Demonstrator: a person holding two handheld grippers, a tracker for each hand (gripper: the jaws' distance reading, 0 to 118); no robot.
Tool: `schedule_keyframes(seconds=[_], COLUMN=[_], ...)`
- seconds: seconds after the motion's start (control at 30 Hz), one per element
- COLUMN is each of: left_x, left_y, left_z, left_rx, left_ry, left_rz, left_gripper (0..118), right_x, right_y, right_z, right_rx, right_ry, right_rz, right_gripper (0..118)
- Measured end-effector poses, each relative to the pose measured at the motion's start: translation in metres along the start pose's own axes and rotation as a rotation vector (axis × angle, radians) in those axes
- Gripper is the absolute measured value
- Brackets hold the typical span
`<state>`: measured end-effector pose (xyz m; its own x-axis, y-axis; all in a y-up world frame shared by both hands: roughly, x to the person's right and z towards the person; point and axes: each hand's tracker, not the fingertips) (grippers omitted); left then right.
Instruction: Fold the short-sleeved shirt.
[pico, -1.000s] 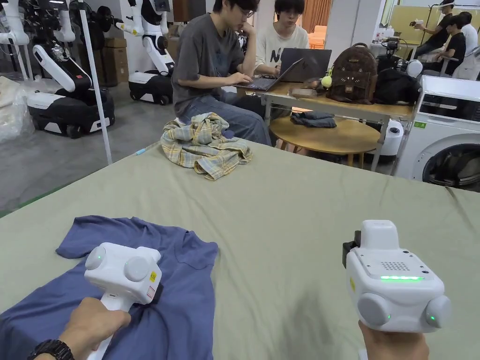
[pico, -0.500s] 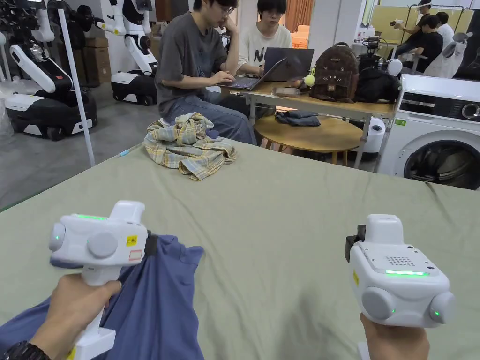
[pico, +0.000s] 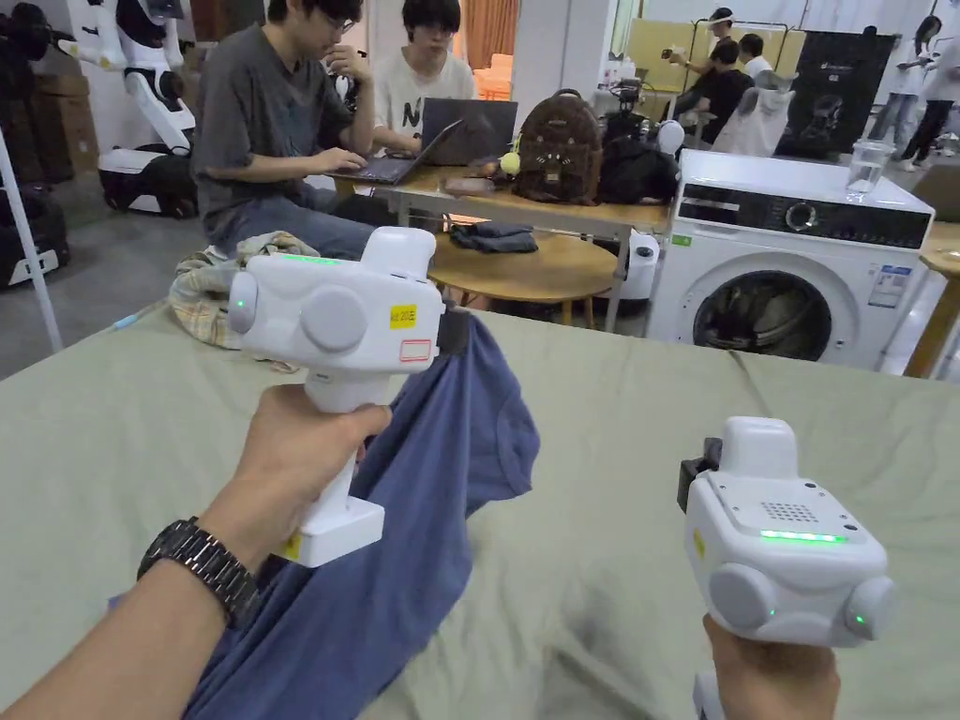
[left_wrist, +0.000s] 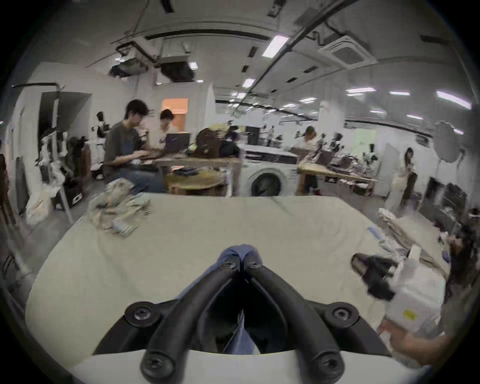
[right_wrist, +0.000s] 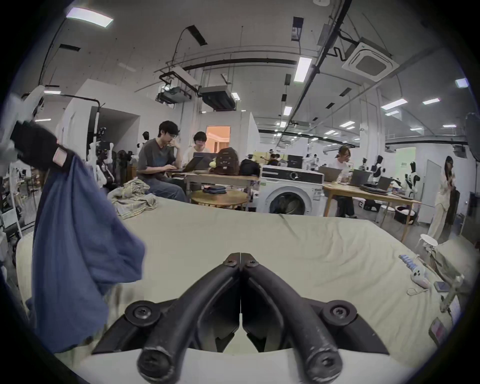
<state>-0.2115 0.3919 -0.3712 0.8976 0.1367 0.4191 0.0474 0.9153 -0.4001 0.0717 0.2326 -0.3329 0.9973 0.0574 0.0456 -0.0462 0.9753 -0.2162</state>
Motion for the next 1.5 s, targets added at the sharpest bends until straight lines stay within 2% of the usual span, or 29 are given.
schedule_keyframes(seconds=[0.13, 0.33, 0.53, 0.7, 0.8, 0.83, 0.9, 0.97, 1.0, 1.2, 1.23, 1.27, 1.3, 1.33, 1.4, 1.5], left_x=[0.072, 0.161, 0.223, 0.236, 0.233, 0.23, 0.223, 0.213, 0.206, 0.158, 0.151, 0.145, 0.138, 0.132, 0.123, 0.094], left_y=[0.018, 0.017, -0.028, -0.082, -0.104, -0.109, -0.112, -0.11, -0.109, -0.097, -0.099, -0.102, -0.105, -0.109, -0.118, -0.128], left_z=[-0.038, -0.097, -0.131, -0.155, -0.16, -0.162, -0.159, -0.151, -0.145, -0.093, -0.083, -0.074, -0.065, -0.059, -0.05, -0.039], left_rx=[-0.01, -0.071, -0.19, -0.318, -0.368, -0.382, -0.385, -0.38, -0.358, -0.2, -0.166, -0.142, -0.112, -0.098, -0.086, -0.145], left_ry=[-0.115, -0.282, -0.421, -0.444, -0.455, -0.455, -0.444, -0.424, -0.414, -0.349, -0.321, -0.286, -0.25, -0.218, -0.109, -0.112], left_rz=[-0.087, -0.113, -0.13, -0.114, -0.087, -0.082, -0.067, -0.058, -0.048, -0.007, -0.009, -0.019, -0.027, -0.042, -0.064, -0.016], left_gripper=[0, 0, 0, 0, 22, 43, 48, 66, 67, 67, 57, 37, 9, 0, 0, 0], right_x=[0.042, 0.11, 0.161, 0.177, 0.175, 0.173, 0.167, 0.16, 0.155, 0.133, 0.129, 0.125, 0.121, 0.117, 0.109, 0.1], right_y=[-0.001, -0.008, -0.022, -0.037, -0.043, -0.044, -0.045, -0.044, -0.042, -0.031, -0.03, -0.028, -0.026, -0.026, -0.025, -0.026], right_z=[0.016, 0.048, 0.073, 0.079, 0.077, 0.076, 0.075, 0.074, 0.073, 0.068, 0.067, 0.067, 0.067, 0.067, 0.066, 0.063], right_rx=[0.01, 0.015, -0.01, -0.041, -0.059, -0.066, -0.074, -0.071, -0.068, -0.039, -0.035, -0.031, -0.031, -0.026, -0.023, -0.024], right_ry=[-0.085, -0.219, -0.313, -0.339, -0.336, -0.33, -0.317, -0.297, -0.29, -0.235, -0.228, -0.221, -0.209, -0.201, -0.186, -0.168], right_rz=[-0.016, -0.028, -0.036, -0.048, -0.055, -0.056, -0.053, -0.048, -0.045, -0.044, -0.045, -0.046, -0.048, -0.051, -0.049, -0.041], right_gripper=[0, 0, 0, 0, 0, 0, 0, 0, 0, 0, 0, 0, 0, 0, 0, 0])
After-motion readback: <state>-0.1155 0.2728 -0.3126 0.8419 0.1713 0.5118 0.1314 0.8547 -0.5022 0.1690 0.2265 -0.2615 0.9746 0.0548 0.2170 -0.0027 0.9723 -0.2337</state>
